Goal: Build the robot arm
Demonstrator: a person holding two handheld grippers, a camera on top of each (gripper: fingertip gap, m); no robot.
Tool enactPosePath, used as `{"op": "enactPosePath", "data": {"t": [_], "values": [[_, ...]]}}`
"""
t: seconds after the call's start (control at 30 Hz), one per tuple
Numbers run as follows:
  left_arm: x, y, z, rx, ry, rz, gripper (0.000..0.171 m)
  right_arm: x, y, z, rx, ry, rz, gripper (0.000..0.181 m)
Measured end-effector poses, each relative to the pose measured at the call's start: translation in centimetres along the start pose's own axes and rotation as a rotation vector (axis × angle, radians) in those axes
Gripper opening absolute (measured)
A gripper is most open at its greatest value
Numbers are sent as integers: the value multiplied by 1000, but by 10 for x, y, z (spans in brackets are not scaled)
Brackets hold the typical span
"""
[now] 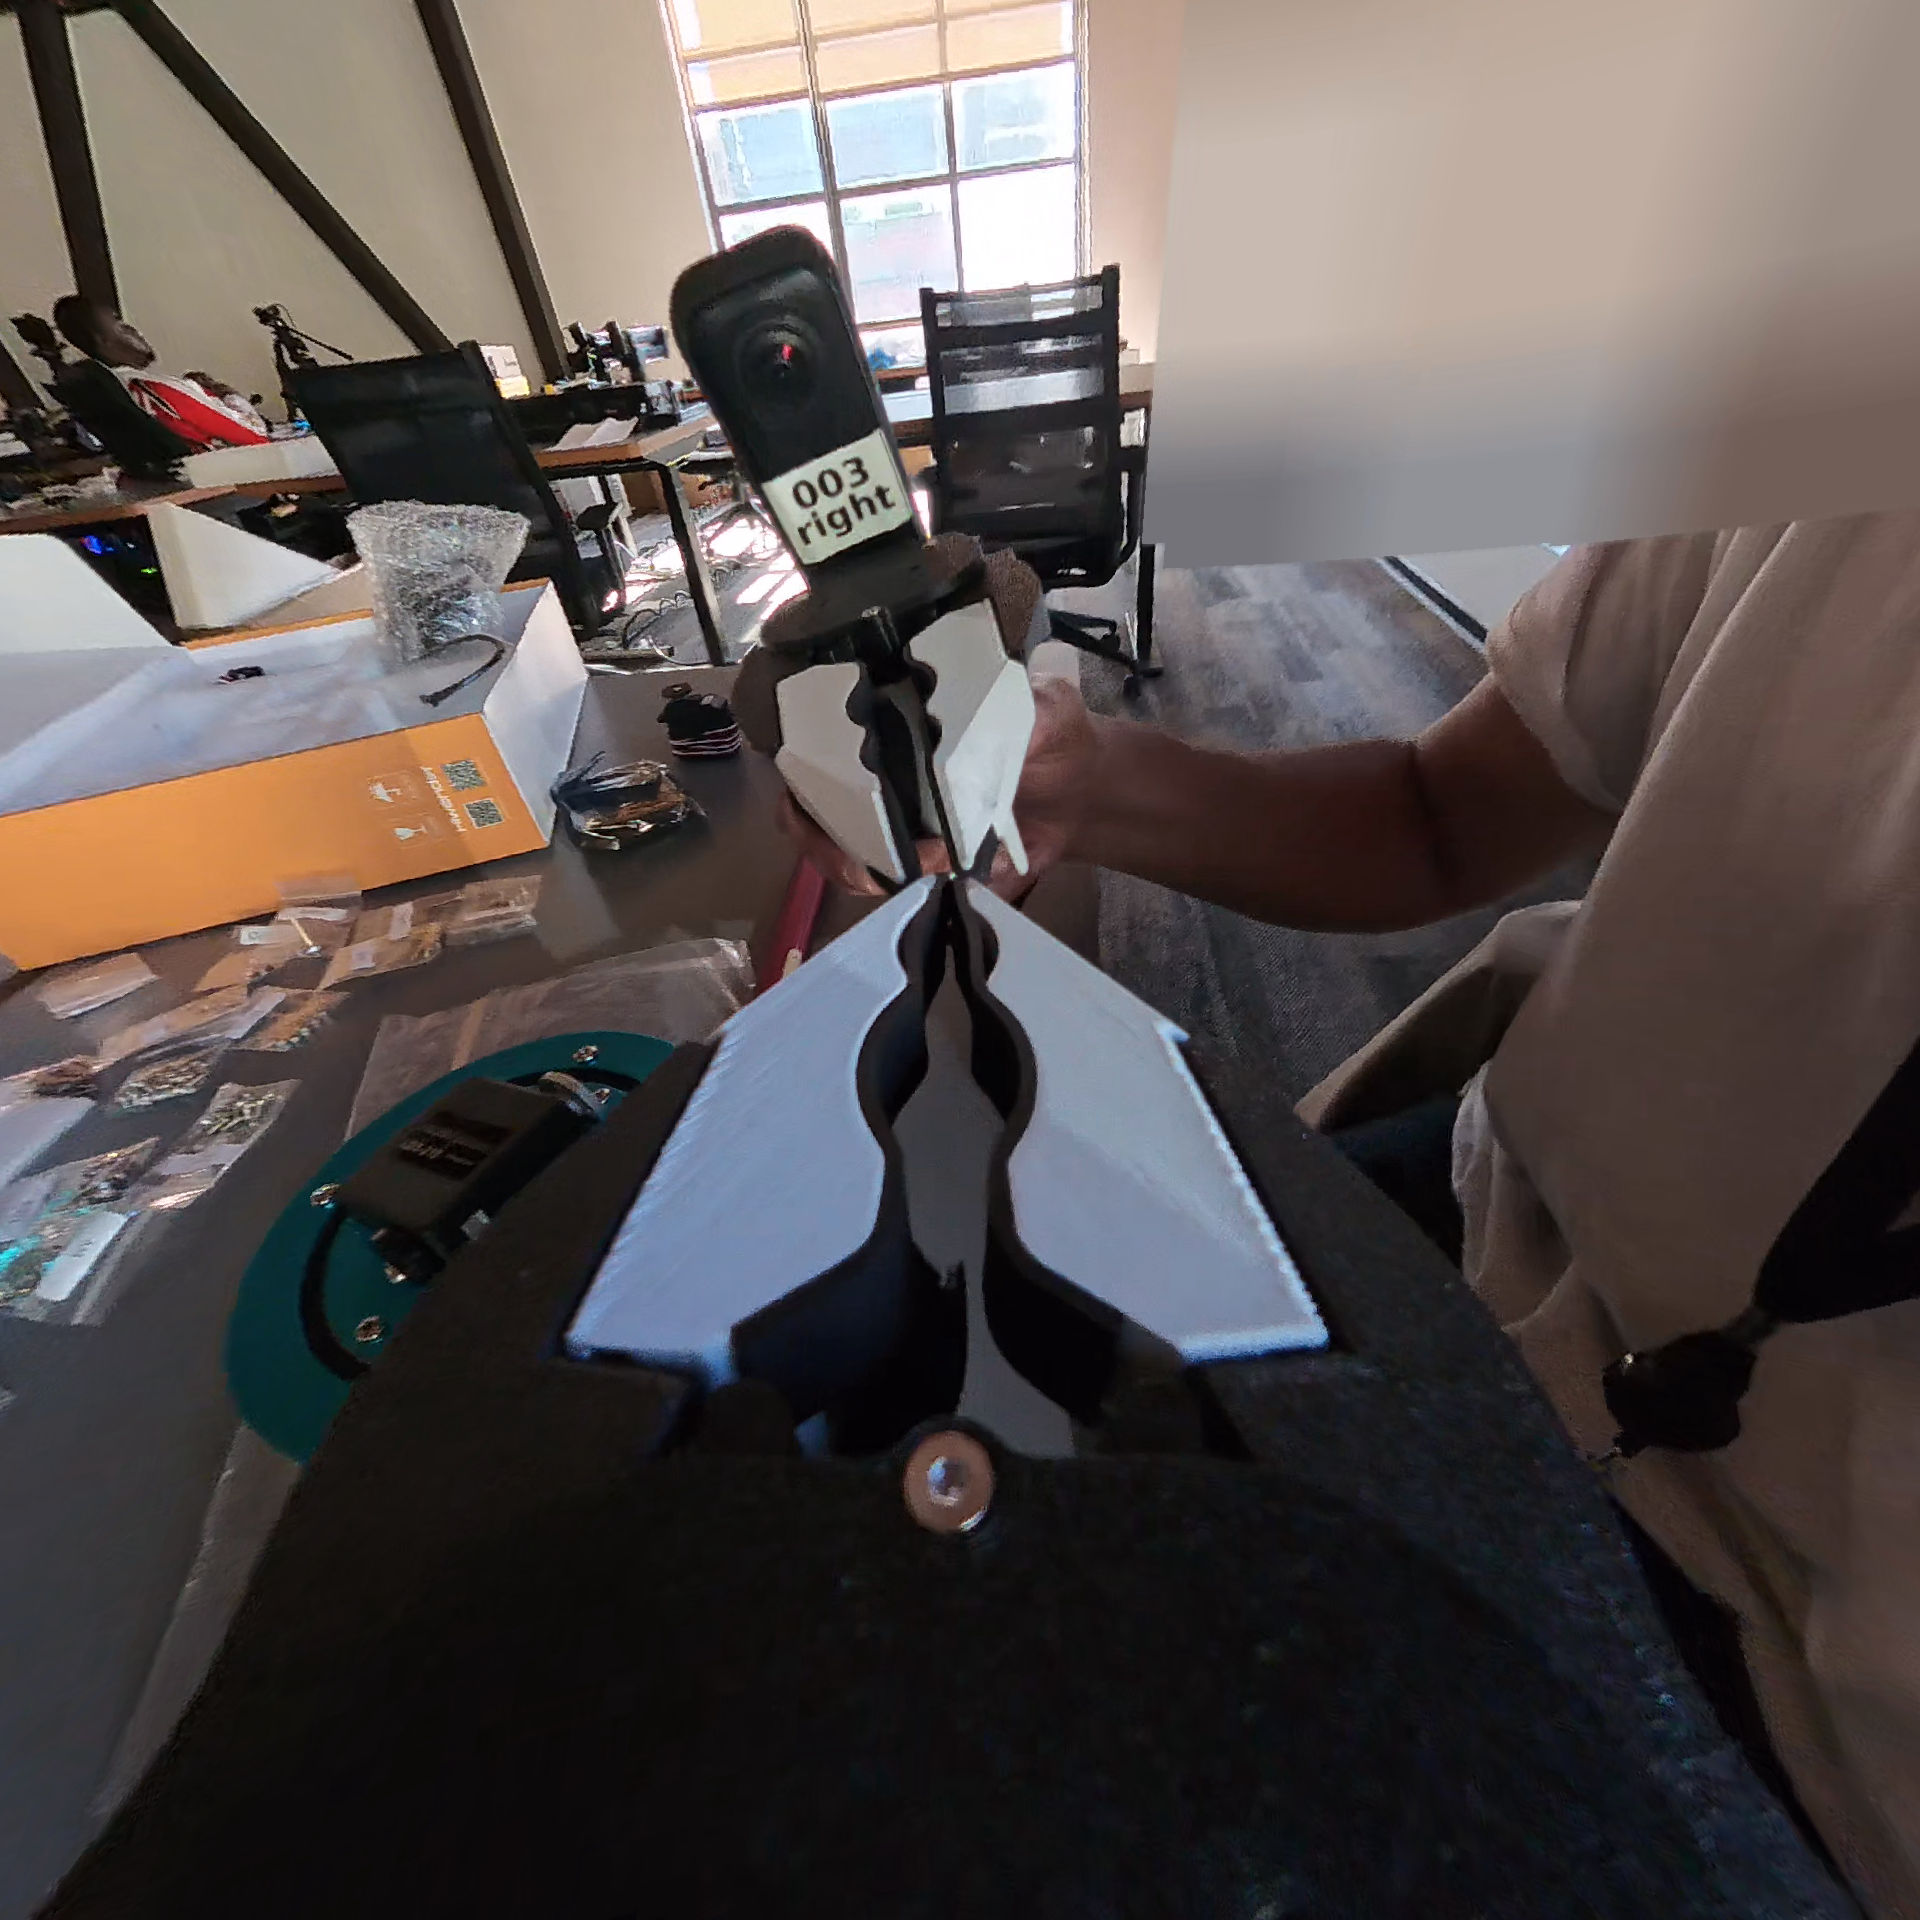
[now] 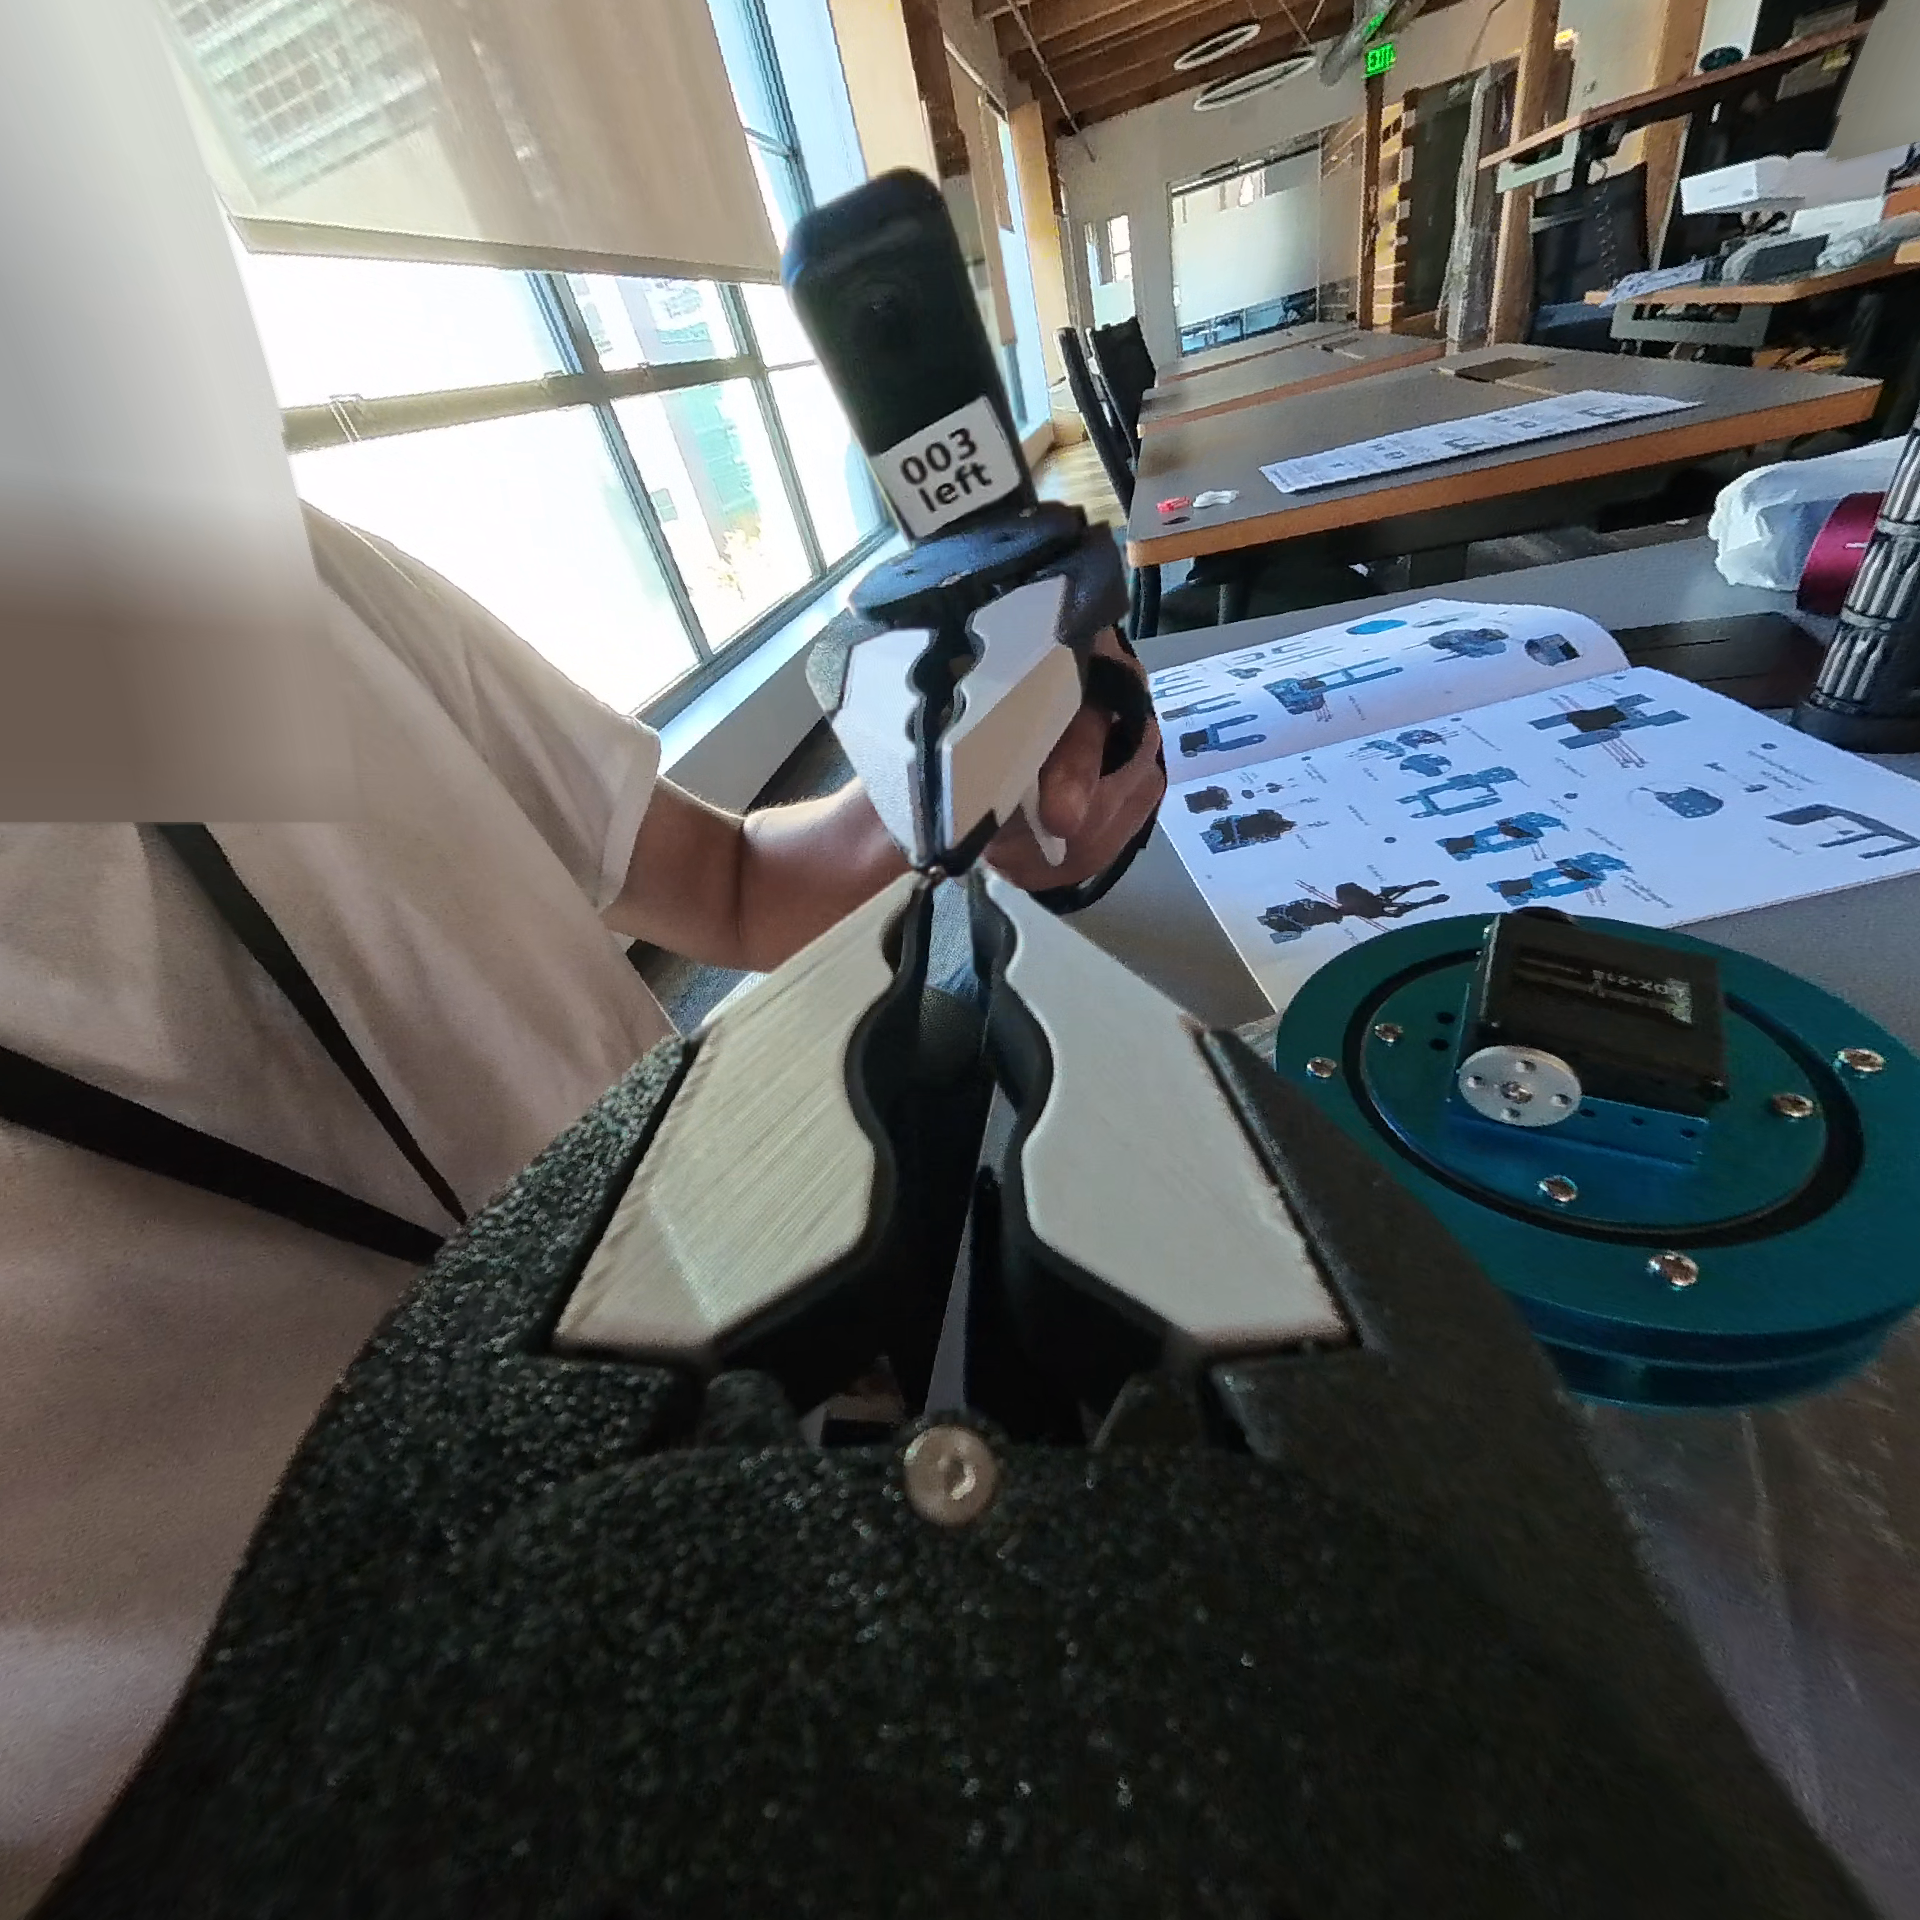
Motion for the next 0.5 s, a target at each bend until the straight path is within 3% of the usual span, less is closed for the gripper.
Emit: {"op": "enactPosePath", "data": {"t": [0.5], "values": [[-6, -2, 1, 13, -8, -36, 0, -4, 0, -2, -22, 23, -31, 1]]}}
Point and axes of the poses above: each gripper's, where its closed fingertips meet, y back along the fingers, x out of its top, z = x × y across the jaws, the point moved 6 cm from there along y, back along the fingers, and after that the axes turned 9 degrees about z, right-handed, at the moved point
